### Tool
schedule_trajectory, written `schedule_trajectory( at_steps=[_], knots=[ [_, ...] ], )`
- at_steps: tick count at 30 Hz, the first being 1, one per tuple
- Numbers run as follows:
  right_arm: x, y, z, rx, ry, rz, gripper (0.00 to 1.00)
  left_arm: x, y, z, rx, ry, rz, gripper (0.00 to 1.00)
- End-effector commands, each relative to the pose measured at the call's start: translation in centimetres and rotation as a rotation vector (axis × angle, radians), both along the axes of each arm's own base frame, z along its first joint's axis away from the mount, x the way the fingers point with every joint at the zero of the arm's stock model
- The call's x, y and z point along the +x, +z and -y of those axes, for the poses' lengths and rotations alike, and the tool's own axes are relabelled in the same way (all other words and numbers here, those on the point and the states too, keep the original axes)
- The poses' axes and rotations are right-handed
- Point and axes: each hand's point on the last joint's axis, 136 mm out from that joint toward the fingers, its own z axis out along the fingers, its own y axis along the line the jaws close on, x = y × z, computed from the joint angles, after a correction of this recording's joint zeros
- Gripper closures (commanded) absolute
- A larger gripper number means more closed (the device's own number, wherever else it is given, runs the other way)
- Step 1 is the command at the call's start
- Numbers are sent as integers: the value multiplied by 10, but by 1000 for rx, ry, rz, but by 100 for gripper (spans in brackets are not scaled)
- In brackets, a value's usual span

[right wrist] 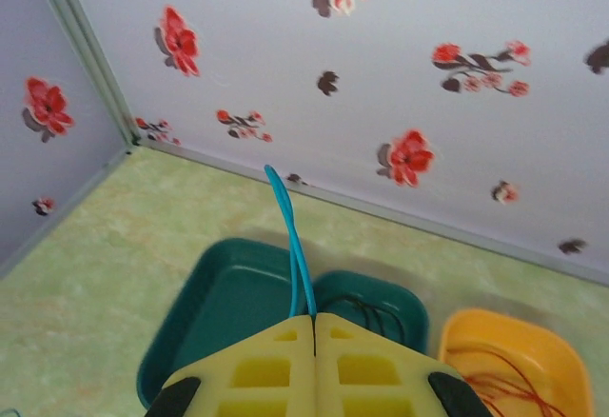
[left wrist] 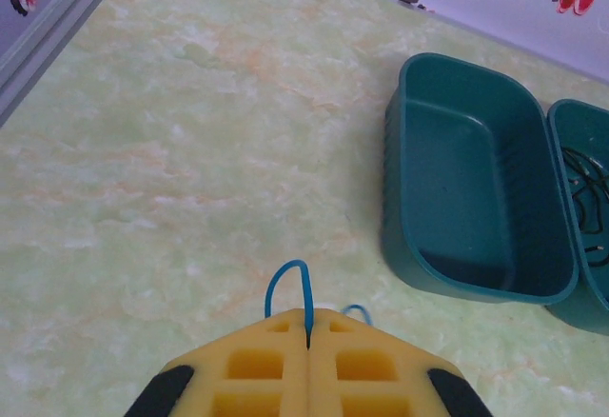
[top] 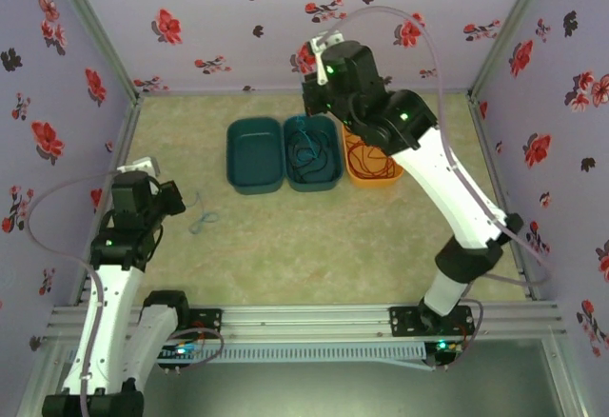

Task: Untangle the cables

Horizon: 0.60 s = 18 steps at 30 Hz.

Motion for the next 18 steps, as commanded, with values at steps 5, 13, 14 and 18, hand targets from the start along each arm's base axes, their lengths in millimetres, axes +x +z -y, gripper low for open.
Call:
schedule_trajectory(
  at_steps=[5, 13, 14, 18],
  knots=[
    [25, 22, -35, 53, 76, 87, 100, 12, 12, 6, 33, -55, 29, 100],
    [38, 14, -58, 91, 116, 97, 100, 14, 4, 10, 18, -71, 14, 100],
    [41, 10, -62, 90, 119, 94, 100, 14, 4, 10, 16, -72, 15, 100],
    [51, -10, -78, 89, 138, 67, 100, 14, 4, 10, 14, -73, 18, 100]
  ],
)
